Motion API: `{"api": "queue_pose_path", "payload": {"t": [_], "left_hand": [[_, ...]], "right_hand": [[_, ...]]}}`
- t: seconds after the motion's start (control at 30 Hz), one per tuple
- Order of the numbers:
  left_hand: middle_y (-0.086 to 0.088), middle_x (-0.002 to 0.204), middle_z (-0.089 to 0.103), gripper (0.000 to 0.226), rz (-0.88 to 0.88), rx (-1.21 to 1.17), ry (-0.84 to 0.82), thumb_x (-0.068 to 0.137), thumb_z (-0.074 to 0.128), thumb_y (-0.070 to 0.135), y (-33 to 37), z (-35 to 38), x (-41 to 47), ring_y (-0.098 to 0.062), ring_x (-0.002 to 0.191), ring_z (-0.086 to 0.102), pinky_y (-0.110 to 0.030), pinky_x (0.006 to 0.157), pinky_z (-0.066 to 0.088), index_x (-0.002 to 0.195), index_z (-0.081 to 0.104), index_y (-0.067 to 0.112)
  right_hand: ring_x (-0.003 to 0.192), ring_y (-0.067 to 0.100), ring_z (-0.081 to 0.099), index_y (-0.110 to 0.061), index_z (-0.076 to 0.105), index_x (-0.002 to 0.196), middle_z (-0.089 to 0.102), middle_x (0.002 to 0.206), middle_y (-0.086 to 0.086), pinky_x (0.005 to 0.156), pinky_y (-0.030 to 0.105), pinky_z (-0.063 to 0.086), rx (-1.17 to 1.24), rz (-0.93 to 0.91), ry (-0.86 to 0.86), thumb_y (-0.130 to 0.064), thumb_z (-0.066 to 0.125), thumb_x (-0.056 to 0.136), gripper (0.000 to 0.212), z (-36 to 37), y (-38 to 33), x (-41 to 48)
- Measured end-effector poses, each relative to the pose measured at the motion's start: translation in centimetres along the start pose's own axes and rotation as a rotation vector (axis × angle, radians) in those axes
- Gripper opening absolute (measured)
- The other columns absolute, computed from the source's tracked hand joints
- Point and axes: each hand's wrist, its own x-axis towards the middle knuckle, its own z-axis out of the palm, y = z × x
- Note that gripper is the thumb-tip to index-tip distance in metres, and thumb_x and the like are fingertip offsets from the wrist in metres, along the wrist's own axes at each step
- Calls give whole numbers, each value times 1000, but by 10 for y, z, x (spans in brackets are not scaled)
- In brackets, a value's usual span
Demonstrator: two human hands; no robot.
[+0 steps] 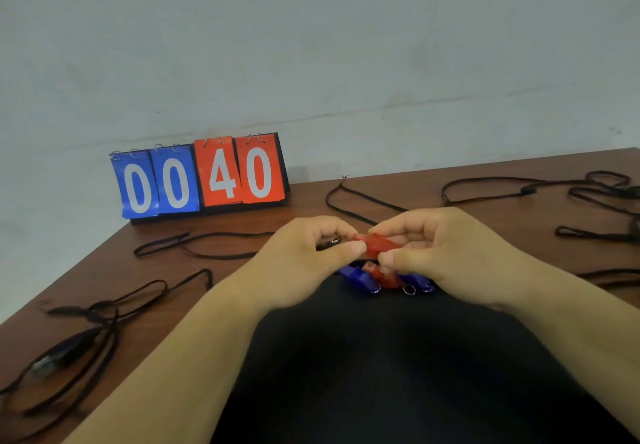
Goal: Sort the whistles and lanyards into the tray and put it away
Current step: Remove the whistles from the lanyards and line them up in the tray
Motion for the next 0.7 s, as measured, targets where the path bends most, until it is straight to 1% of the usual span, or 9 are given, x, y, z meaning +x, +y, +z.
{"api": "queue_pose_path", "payload": {"t": [0.07, 0.13, 0.2, 0.37, 0.43, 0.5, 0.57, 0.63, 0.7], "left_hand": [[18, 89, 70, 7, 27, 53, 14, 97, 65, 38, 0, -2, 1, 3, 87, 62, -18, 77, 45, 99, 72, 38], [14, 88, 70, 7, 21, 74, 7, 97, 65, 38, 0, -4, 1, 0, 85, 63, -18, 75, 46, 98, 71, 36], [14, 80, 67, 10, -6, 70, -18, 98, 62, 40, 0, -4, 0, 0, 75, 61, -19, 70, 45, 95, 70, 34], [7, 63, 61, 25, -119, -53, -65, 102, 58, 37, -2, -4, 1, -4, 55, 53, -29, 64, 48, 89, 72, 21], [4, 62, 60, 28, -160, -100, -82, 102, 58, 35, -3, -4, 2, -3, 48, 49, -27, 61, 44, 90, 72, 15], [5, 62, 62, 28, -171, -103, -88, 102, 59, 36, -3, -4, 3, -2, 47, 49, -26, 60, 43, 90, 72, 15], [10, 66, 67, 21, -139, -72, -73, 100, 61, 37, -5, -4, 3, 1, 52, 55, -24, 63, 45, 92, 73, 23], [19, 81, 71, 10, -59, 13, -45, 97, 65, 39, -7, -5, 3, 5, 74, 64, -23, 76, 49, 102, 73, 35], [26, 88, 69, 13, -2, 70, -73, 93, 71, 38, -7, -8, 3, 5, 87, 64, -23, 83, 48, 106, 74, 39]], "right_hand": [[87, 4, 75, -37, 74, 107, 79, 92, -16, 84, 21, 56, -26, -9, 0, -18, 73, 92, 24, 0, 2, 0], [84, 3, 75, -37, 74, 106, 78, 90, -16, 83, 23, 58, -70, -16, 18, -23, 73, 92, 20, 2, 4, 2], [82, 2, 74, -37, 72, 105, 77, 89, -16, 82, 23, 59, -106, -42, 61, -28, 75, 90, 18, 3, 8, 3], [70, -2, 69, -40, 70, 98, 73, 78, -23, 64, 14, 52, -215, -91, 70, -29, 82, 84, 22, 6, 8, 1], [75, -6, 67, -41, 70, 96, 69, 82, -32, 64, 11, 50, -277, -106, 86, -30, 84, 81, 23, 7, 9, 2], [81, -9, 66, -41, 70, 95, 69, 82, -30, 66, 8, 51, -311, -104, 99, -33, 84, 81, 21, 8, 10, 3], [82, -11, 65, -40, 71, 98, 71, 81, -24, 68, 7, 51, -310, -88, 97, -34, 82, 82, 20, 8, 10, 4], [82, -9, 67, -38, 73, 99, 73, 84, -20, 71, 12, 55, -274, -71, 84, -34, 82, 83, 19, 8, 10, 5], [80, -6, 69, -38, 72, 98, 74, 85, -20, 74, 18, 57, -259, -59, 49, -35, 83, 82, 20, 8, 11, 5]]}}
